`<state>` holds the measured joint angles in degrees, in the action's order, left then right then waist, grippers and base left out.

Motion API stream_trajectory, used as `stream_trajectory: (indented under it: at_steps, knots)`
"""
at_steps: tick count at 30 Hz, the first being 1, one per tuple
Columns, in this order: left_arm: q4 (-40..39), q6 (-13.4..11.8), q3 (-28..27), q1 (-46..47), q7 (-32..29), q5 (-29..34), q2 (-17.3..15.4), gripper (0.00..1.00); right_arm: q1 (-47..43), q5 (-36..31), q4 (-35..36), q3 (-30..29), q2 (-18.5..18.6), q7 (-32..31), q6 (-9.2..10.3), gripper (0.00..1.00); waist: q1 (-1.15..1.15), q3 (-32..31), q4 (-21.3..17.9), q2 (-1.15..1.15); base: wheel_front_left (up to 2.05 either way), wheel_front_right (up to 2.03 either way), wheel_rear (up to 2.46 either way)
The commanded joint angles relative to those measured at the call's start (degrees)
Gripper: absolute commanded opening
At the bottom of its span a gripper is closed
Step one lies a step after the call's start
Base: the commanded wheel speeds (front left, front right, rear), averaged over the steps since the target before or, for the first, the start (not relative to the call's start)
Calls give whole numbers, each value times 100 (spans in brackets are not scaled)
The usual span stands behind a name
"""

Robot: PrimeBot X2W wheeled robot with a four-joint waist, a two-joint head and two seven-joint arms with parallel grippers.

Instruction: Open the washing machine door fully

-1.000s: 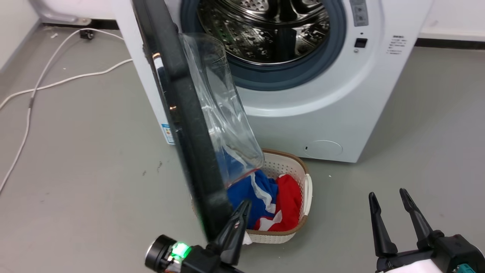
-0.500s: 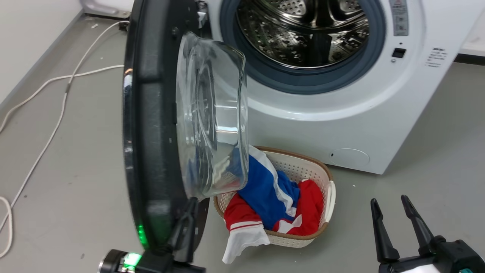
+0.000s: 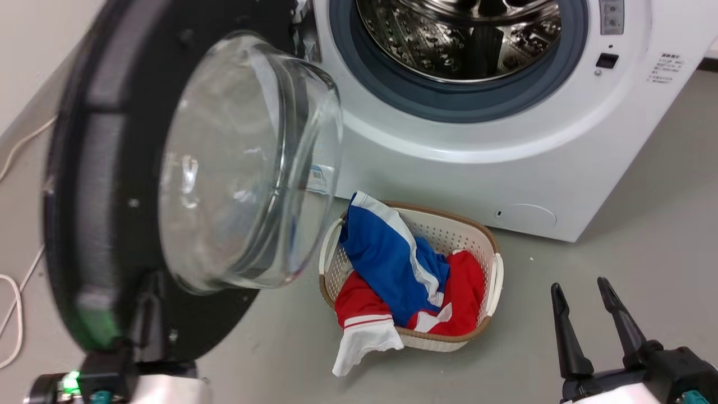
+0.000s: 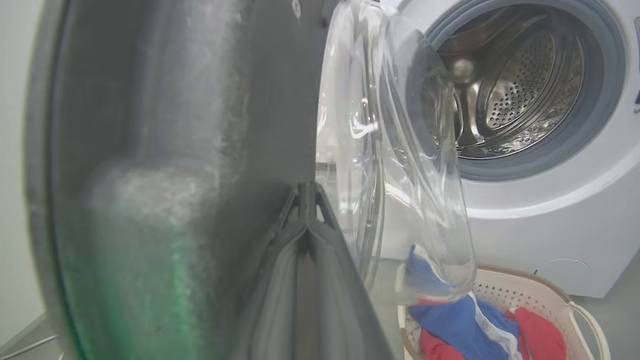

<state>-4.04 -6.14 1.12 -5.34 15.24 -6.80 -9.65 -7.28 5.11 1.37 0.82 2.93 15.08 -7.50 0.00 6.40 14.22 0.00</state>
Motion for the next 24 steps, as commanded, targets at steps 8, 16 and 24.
stream_trajectory:
  at_steps: [8, 16, 24]
  knots:
    - [259, -136, -883, 328, -16, -173, -41, 0, 220, -122, 85, -18, -10, 14, 1, 100, 0, 369, -115, 0, 0, 0, 0]
    - [589, 9, -1706, 700, -17, -364, -207, 0, 395, -199, 123, -57, -10, 13, 1, 100, 0, 646, -226, 0, 0, 0, 0]
    - [1180, 343, -2364, 1268, -16, -601, -502, 0, 528, -299, 162, -62, -10, 14, 1, 100, 0, 936, -287, 0, 0, 0, 0]
